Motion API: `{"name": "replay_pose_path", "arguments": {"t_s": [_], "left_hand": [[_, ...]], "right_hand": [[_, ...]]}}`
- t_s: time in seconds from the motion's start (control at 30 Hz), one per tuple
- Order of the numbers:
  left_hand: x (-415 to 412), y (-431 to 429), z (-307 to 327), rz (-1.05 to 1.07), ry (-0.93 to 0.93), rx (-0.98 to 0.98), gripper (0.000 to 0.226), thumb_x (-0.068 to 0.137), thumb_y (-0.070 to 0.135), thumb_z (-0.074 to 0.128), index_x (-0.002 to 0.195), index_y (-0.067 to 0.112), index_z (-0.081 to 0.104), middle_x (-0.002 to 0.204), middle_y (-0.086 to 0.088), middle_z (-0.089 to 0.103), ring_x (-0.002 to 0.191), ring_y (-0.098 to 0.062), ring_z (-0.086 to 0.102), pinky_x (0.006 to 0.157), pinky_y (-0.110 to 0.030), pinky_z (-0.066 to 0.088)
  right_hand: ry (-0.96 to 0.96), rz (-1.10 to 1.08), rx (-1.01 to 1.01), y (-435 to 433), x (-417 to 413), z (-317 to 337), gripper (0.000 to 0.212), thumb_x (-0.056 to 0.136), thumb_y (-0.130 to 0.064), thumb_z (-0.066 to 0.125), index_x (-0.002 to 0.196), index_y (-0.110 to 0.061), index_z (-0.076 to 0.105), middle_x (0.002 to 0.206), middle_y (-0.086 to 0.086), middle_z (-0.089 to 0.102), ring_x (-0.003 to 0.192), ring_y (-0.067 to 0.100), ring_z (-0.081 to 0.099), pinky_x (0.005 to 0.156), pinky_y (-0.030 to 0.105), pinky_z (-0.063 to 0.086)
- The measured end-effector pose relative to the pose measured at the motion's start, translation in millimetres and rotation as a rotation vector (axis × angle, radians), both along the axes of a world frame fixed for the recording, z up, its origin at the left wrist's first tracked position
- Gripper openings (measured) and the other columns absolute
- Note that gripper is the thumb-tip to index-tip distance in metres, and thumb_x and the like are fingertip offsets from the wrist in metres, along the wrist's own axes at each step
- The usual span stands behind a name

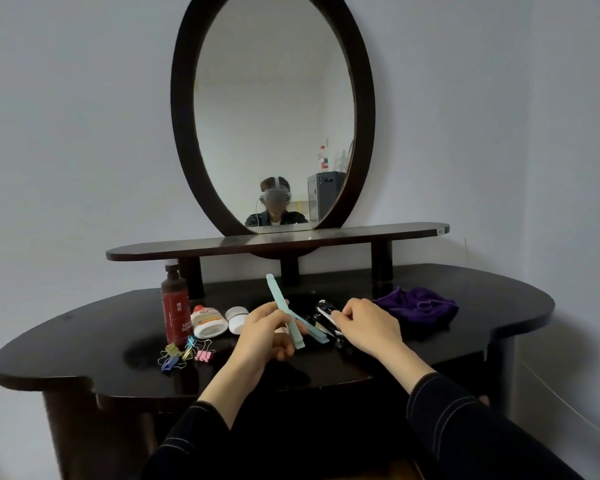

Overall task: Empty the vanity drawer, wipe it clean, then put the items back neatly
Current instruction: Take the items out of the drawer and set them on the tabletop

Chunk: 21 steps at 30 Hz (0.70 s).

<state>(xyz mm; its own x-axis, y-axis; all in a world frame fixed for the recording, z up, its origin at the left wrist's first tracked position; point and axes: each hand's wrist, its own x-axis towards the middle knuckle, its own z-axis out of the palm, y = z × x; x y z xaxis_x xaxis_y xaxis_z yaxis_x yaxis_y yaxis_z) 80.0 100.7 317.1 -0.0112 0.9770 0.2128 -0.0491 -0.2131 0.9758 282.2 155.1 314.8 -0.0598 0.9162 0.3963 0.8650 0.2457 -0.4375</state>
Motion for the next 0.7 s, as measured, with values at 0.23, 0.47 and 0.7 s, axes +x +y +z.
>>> {"name": "replay_pose_path", "arguments": {"t_s": [0.23,0.47,0.7], "left_hand": [[2,-8,-1,-0.003,-0.007,0.043,0.022,0.096,0.028,0.065,0.099,0.008,0.074,0.087,-0.010,0.074,0.053,-0.015,0.054,0.043,-0.022,0.038],[7,-12,2,-0.019,0.047,0.089,0.030,0.087,0.036,0.074,0.093,0.007,0.075,0.078,-0.005,0.068,0.055,-0.012,0.052,0.045,-0.022,0.036],[7,-13,2,0.031,0.087,0.129,0.026,0.090,0.032,0.072,0.094,0.006,0.074,0.082,-0.008,0.070,0.054,-0.013,0.053,0.045,-0.022,0.038]], "right_hand": [[0.654,0.093,0.043,-11,10,3,0.016,0.095,-0.036,0.060,0.087,-0.025,0.068,0.083,-0.009,0.070,0.082,0.007,0.065,0.077,0.033,0.054],[0.964,0.502,-0.120,-40,3,11,0.017,0.093,-0.026,0.071,0.082,-0.014,0.077,0.069,0.011,0.066,0.042,0.008,0.040,0.039,0.017,0.029],[0.692,0.650,-0.329,-46,-2,11,0.019,0.090,-0.030,0.076,0.103,-0.016,0.076,0.082,0.009,0.077,0.046,0.007,0.047,0.039,0.018,0.032]]}}
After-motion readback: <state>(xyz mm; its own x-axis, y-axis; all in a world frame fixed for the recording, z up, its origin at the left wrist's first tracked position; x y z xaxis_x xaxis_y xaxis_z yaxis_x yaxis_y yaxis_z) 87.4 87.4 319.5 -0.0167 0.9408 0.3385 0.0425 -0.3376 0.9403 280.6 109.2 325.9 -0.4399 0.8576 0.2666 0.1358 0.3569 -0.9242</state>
